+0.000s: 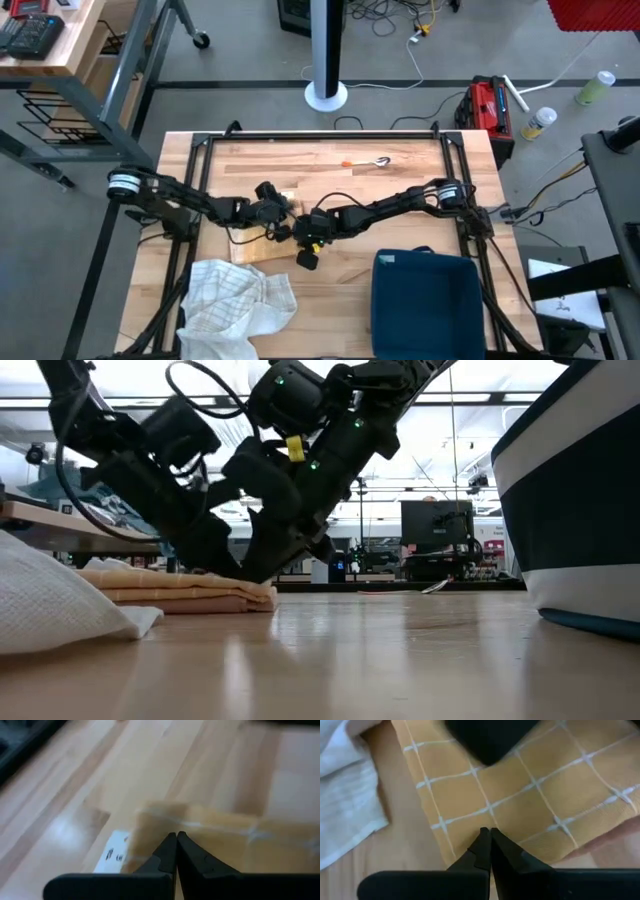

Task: Fold towel
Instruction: Stack the folded yellow towel on top of the folded brown towel

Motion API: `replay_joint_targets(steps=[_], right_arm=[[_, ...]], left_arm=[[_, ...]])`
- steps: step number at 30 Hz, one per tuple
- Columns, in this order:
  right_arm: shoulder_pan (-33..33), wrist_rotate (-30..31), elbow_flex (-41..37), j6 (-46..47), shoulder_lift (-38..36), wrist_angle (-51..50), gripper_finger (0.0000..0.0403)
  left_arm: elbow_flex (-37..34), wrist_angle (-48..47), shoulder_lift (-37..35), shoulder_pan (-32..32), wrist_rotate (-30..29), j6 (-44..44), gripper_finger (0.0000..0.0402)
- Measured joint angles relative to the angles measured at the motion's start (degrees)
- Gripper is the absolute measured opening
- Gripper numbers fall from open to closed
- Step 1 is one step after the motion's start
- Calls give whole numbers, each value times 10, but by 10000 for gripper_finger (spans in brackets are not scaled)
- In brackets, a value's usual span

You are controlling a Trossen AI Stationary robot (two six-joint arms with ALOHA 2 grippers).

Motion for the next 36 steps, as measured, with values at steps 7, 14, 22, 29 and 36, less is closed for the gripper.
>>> replay_joint_targets(steps=[7,14,22,29,36], right_arm=[[-2,-64,1,-7,3,0,0],[-3,-68,6,1,-14,-42,0],[0,23,14,5,-48,-62,0],[-10,108,13,11,-42,-55,0],[-15,115,13,11,-17,-41,0]], left_arm=[[5,-2,15,40,1,9,0],[13,-91,-99,22,-9,21,0],[37,-420,-266,-22,71,-145,0],[-22,-444,-284,-27,37,-227,0],[-88,-410,-246,-28,17,-305,0]])
